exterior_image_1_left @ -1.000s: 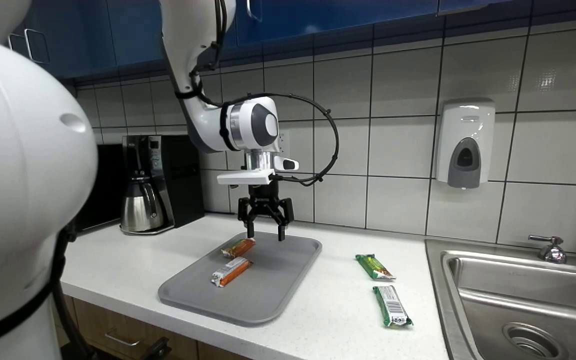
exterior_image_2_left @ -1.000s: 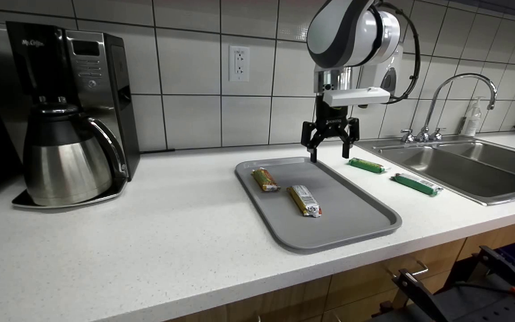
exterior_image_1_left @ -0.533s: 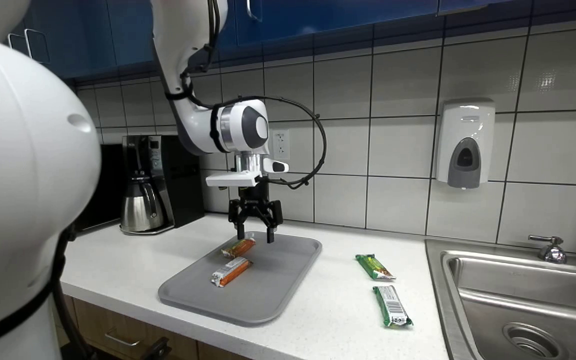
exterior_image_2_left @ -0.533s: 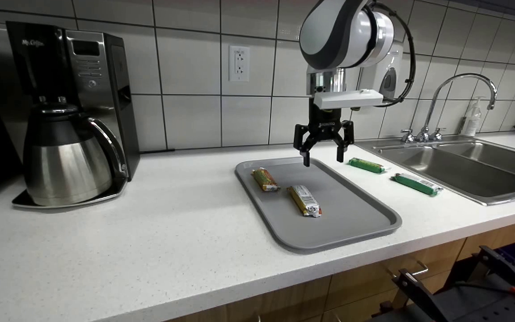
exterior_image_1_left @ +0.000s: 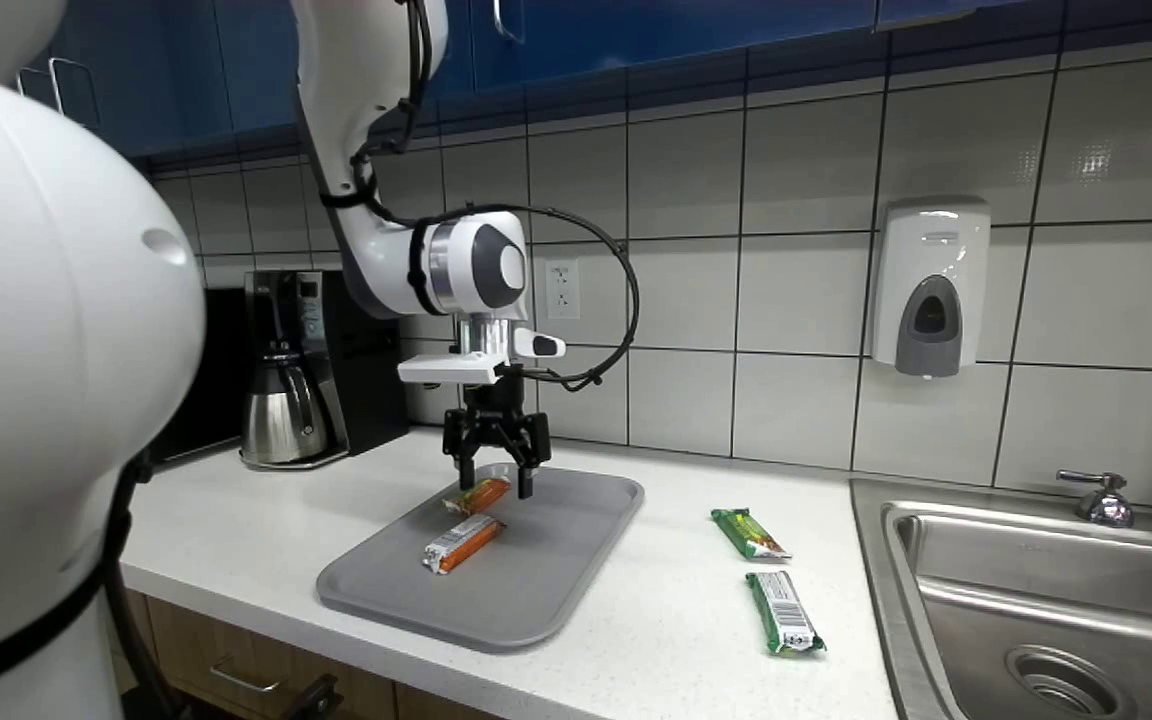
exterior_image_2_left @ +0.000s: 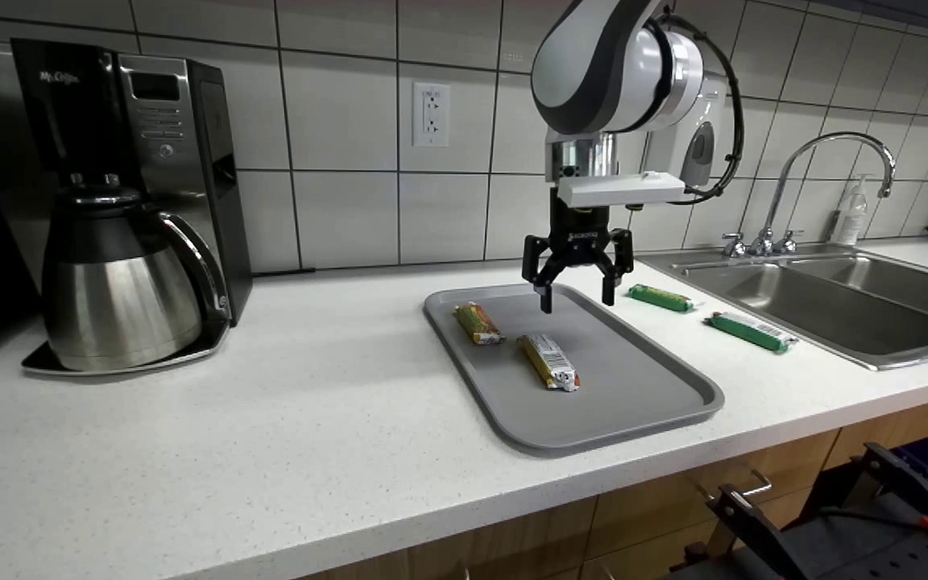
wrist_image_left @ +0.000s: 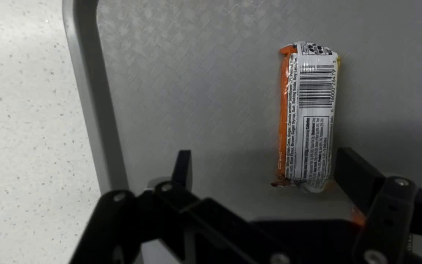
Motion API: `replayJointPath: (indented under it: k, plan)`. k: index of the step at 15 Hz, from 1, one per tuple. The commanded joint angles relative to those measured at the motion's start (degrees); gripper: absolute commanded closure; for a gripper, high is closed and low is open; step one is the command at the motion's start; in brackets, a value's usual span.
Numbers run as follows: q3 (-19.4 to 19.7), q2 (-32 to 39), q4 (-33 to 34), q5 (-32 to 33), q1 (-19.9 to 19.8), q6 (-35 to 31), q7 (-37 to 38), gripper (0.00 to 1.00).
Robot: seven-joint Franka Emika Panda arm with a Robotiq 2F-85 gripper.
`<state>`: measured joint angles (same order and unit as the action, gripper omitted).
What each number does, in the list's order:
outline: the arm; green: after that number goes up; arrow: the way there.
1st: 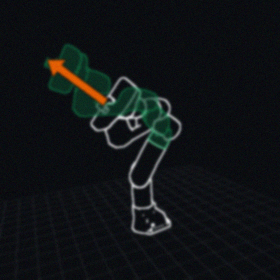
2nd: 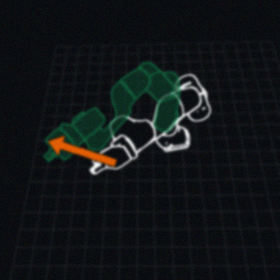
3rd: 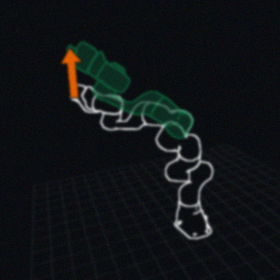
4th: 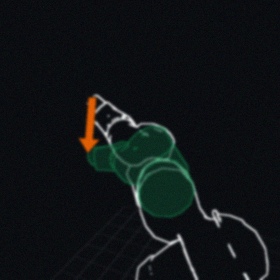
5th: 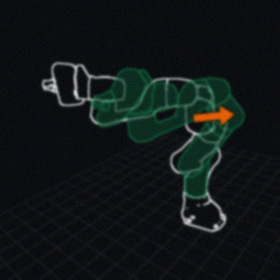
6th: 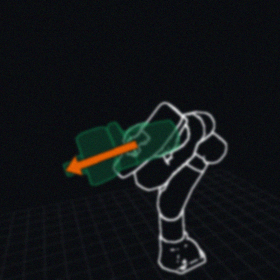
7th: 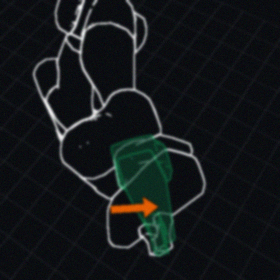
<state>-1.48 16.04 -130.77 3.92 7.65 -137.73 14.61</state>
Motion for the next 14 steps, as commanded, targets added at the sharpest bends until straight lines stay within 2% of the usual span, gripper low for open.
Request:
replayJointPath:
  k: [1, 14]
  plan:
    - [-0.8, 0.9, 0.0, -1.1, 0.3, -1.2, 1.2, 0.0]
    - [-1.3, 6.0, 1.7, -1.2, 2.8, -3.3, 1.9, 0.0]
